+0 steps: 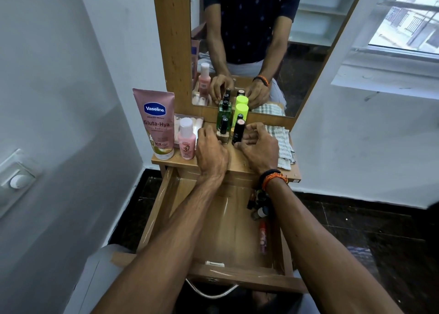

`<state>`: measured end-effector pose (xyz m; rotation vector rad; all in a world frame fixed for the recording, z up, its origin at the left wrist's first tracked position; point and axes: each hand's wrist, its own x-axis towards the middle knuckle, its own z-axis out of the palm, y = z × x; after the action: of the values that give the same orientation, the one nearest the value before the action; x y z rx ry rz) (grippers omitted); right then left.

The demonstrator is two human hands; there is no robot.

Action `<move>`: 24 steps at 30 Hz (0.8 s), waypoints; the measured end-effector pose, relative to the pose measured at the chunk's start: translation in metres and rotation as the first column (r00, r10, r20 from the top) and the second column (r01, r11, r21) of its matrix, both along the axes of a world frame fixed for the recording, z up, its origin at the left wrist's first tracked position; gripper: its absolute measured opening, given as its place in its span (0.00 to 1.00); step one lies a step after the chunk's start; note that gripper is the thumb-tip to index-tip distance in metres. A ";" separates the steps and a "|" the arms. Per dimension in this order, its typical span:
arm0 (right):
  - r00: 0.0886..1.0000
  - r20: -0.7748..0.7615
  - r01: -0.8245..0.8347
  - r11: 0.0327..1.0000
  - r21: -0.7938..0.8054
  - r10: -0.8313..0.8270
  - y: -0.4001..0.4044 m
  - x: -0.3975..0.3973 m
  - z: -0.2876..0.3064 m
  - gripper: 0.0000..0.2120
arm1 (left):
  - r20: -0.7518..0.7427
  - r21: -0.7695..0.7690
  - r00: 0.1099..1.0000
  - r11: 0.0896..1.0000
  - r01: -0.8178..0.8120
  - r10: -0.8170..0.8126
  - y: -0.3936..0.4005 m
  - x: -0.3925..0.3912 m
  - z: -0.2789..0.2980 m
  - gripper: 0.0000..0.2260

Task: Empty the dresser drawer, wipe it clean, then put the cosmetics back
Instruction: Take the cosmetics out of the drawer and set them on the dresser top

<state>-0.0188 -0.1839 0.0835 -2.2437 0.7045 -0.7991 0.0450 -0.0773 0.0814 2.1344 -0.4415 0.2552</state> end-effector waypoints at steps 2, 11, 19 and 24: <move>1.000 0.007 0.005 1.000 0.002 -0.005 0.000 -0.004 0.002 0.22 | 0.000 -0.010 1.000 1.000 0.003 -0.003 0.002 -0.004 0.001 0.17; 0.992 0.073 0.103 0.995 0.005 -0.103 0.003 -0.055 0.009 0.13 | 0.164 -0.040 0.972 0.984 0.176 -0.167 0.022 -0.045 -0.006 0.05; 0.982 -0.107 0.155 0.988 0.015 -0.152 0.010 -0.122 -0.004 0.05 | -0.146 0.167 0.742 0.723 0.670 -0.654 0.042 -0.073 -0.031 0.10; 0.969 -0.164 0.195 0.980 0.042 -0.186 0.017 -0.146 -0.013 0.05 | -0.221 0.350 0.636 0.548 0.759 -0.739 0.036 -0.089 -0.042 0.16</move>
<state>-0.1644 -0.1667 0.0701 -2.2280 1.0195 -0.6845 -0.0445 -0.0417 0.0393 2.1147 -1.4496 -0.4358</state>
